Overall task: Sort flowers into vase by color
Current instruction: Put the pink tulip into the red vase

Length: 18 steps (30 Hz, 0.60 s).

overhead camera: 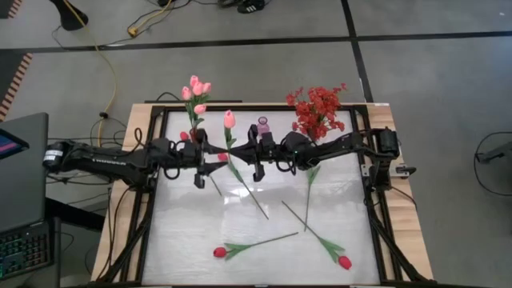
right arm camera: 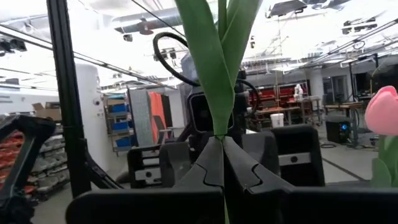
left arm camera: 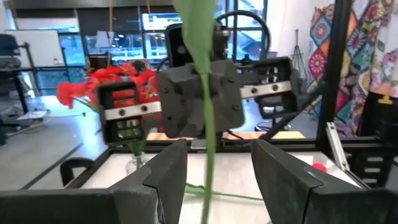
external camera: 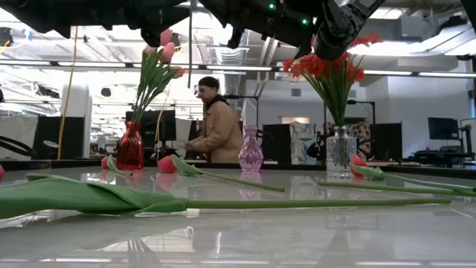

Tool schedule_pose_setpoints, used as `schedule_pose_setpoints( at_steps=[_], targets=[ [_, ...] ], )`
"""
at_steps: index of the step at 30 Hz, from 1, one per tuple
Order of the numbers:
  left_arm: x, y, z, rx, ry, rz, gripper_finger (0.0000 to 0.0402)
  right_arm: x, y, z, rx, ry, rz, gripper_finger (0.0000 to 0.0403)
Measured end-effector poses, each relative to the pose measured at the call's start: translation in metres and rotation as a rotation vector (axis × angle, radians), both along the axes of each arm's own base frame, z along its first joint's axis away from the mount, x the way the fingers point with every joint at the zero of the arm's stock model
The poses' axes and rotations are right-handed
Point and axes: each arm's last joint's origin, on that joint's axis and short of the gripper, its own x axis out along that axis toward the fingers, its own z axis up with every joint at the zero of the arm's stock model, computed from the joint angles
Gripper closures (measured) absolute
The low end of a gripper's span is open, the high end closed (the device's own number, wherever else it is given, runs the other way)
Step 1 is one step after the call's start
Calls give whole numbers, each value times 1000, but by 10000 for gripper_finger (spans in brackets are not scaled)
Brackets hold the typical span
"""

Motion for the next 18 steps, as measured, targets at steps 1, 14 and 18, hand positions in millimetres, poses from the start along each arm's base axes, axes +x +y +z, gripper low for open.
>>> schedule_pose_setpoints(
  at_steps=[1, 14, 18],
  targets=[
    [0, 1, 0, -1, 0, 6, 233, 0, 0, 0, 2, 2, -5, 387],
    [13, 10, 0, -34, 24, -44, 233, 1, -1, -1, -6, 13, -59, 387],
    [16, 11, -2, -29, 41, -47, 233, 1, -1, -2, -5, 15, -60, 387]
  ],
)
